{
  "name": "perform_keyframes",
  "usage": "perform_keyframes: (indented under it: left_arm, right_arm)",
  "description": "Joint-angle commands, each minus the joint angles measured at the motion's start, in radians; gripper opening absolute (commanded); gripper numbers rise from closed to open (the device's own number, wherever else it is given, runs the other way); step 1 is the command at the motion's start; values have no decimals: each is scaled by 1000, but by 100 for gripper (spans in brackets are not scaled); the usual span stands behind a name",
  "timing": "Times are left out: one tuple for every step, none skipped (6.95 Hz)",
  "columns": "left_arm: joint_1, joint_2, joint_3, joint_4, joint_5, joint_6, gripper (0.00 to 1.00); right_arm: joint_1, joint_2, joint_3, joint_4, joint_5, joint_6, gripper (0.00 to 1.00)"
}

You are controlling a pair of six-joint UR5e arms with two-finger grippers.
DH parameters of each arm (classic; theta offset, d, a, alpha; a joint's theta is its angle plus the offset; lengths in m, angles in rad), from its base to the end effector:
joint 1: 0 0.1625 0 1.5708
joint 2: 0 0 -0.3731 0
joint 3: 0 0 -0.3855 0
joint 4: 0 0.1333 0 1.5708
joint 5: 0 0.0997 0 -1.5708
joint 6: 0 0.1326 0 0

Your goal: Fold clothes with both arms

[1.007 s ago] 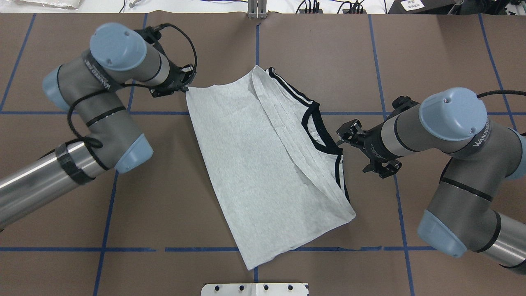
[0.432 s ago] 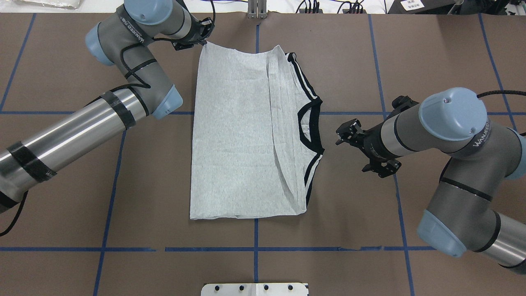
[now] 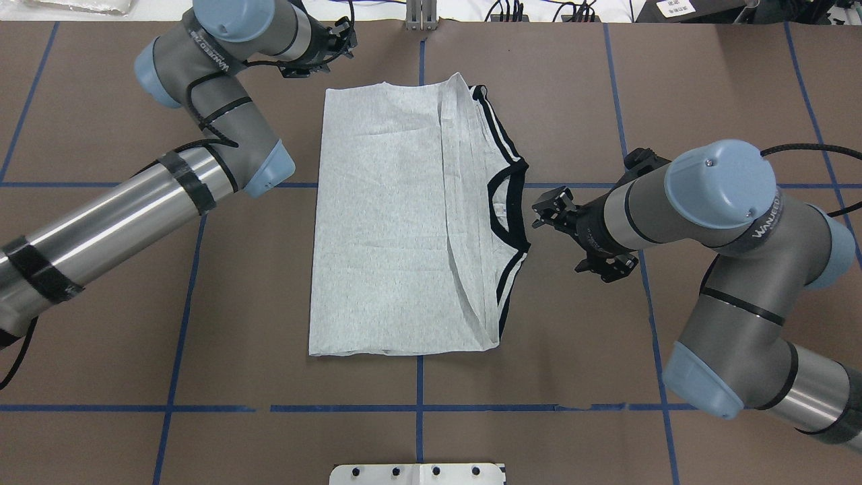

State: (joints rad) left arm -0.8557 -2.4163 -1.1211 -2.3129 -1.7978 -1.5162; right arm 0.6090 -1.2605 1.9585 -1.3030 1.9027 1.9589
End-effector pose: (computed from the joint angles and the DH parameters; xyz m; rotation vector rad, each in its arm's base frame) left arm 0.4425 -0.6673 0.2251 0.3216 1.1235 -0.5807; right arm -0.4152 -0.3994 0.2593 -0.2033 -1.0095 0.7503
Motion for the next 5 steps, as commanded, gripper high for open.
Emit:
perform_keyframes:
  left_arm:
    - [1,194,-265,9,-70,2,55]
    - [1,236,-302,7,-71,2,55]
    - [1,253,-313,6,-71,2,55]
    - [1,259,-324,7,-71,2,55]
    - [3,273,-324,6,-72,2,55]
  right_arm:
    - [-67,106,-88,-7,-27,-115,100]
    - [-95,107,-104,-7,-27,-281,100]
    - [-115,119,-108,-40,-28,-437,100]
    - [-144,163,-116,-150,-53,-597,100]
    - [-176,224,-127,-268,-110,-723,100]
